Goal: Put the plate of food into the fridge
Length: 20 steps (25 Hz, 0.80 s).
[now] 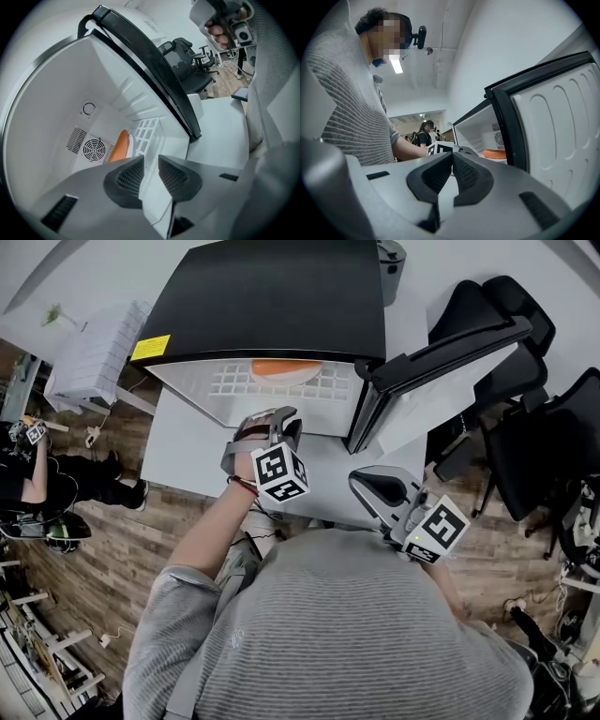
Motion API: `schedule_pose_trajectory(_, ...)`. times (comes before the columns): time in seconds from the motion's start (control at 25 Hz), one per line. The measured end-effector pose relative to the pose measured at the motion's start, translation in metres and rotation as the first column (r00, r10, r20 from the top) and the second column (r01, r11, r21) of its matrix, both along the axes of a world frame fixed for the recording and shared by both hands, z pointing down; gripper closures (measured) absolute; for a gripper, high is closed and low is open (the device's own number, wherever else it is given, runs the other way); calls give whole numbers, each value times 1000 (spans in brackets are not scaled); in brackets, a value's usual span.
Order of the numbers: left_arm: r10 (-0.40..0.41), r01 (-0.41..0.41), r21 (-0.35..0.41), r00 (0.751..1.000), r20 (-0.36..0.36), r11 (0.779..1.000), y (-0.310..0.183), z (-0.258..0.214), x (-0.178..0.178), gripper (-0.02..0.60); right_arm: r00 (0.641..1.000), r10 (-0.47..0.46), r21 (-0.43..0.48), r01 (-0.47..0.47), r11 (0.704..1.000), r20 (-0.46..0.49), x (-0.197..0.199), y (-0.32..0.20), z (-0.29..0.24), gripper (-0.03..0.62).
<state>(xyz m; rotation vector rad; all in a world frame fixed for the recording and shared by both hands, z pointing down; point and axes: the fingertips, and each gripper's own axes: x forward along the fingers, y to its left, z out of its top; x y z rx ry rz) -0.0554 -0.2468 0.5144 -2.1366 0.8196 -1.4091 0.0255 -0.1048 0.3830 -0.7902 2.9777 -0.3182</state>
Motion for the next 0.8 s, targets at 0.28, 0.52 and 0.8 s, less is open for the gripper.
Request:
schedule_pose_trajectory(0.28,-29,29,-1,999,-42,1000,19,0,0,491,1000,-23,9,23,1000,0,-4,10,-1,580)
schedule_pose_trajectory(0.52,-58,57,-29,996,-65,998,29,0,-3,569,999,-35,13,35,999,1,-6,16,-3,580)
schedule_pose_trajectory(0.8,-141,115,-113,955,-259,987,37,-8,0,569,999,-42,15,42,999,-2,-5,22,-3,580)
